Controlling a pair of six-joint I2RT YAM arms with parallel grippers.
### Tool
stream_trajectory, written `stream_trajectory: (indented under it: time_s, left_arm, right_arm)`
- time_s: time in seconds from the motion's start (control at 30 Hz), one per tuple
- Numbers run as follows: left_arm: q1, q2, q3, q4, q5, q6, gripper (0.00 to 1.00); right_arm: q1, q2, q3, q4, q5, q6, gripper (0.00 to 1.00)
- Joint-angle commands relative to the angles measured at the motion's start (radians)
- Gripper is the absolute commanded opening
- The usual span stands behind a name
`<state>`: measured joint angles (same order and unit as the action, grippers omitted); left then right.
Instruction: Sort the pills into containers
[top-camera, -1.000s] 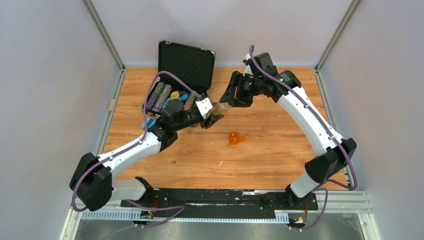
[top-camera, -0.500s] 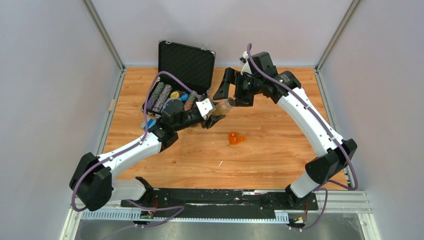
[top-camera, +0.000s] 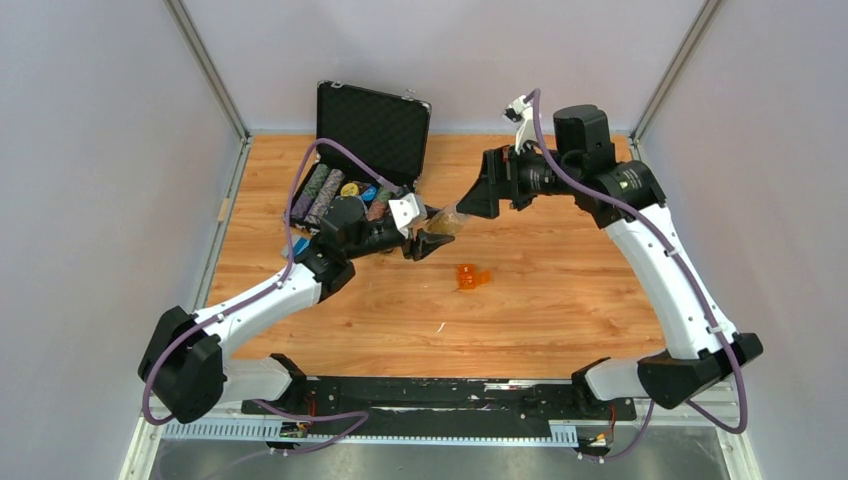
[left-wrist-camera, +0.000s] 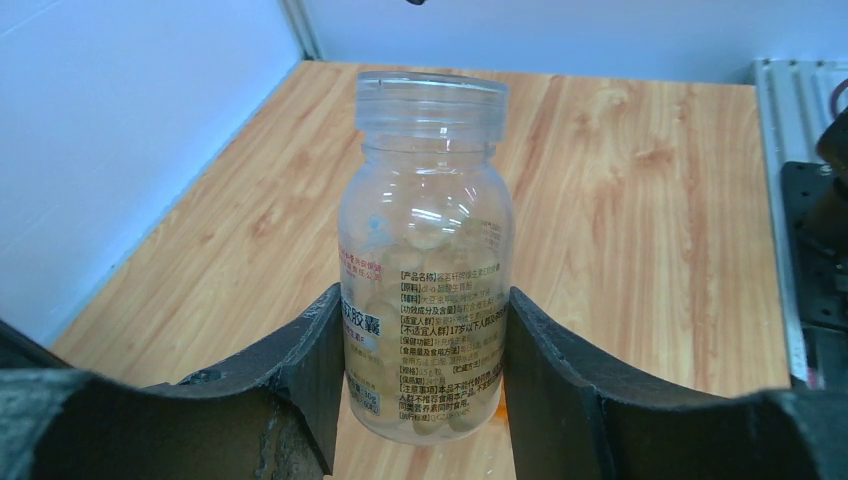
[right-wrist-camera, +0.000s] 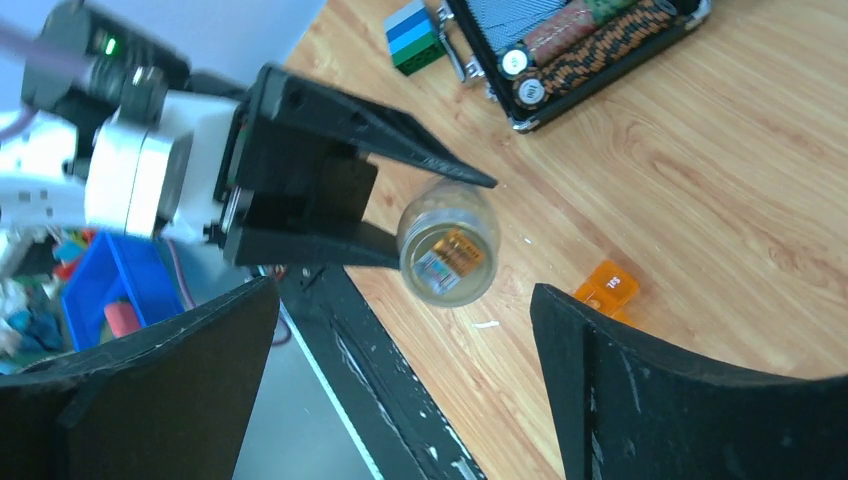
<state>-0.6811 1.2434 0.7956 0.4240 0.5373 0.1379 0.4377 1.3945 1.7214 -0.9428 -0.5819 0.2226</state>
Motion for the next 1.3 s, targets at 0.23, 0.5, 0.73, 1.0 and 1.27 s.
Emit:
stream_trajectory:
  time_s: [0.23,0.5,0.73,1.0,1.27]
  left_arm:
    - [0.026,-0.01,0.125,0.029,0.325,-0.156,0.0]
    - [0.026,-0.006,0.149,0.02,0.367,-0.158,0.0]
    - [0.026,0.004,0.158,0.015,0.364,-0.158,0.0]
    - [0.026,0.015,0.167,-0.002,0.354,-0.148,0.0]
    - [0.026,0.032,0.182,-0.003,0.345,-0.139,0.0]
  right_arm:
    - [0.006,-0.124,-0.042,-0.001,-0.199,-0.405,0.99]
    - [0.006,-0.092,-0.02,-0.039,-0.233,-0.444,0.9]
    - [0.006,-0.075,-0.018,-0.051,-0.24,-0.447,0.84]
    - [0.007,-0.068,-0.025,-0.031,-0.229,-0.42,0.74]
    - [0.014,-0.062,-0.034,-0.016,-0.227,-0.389,0.6]
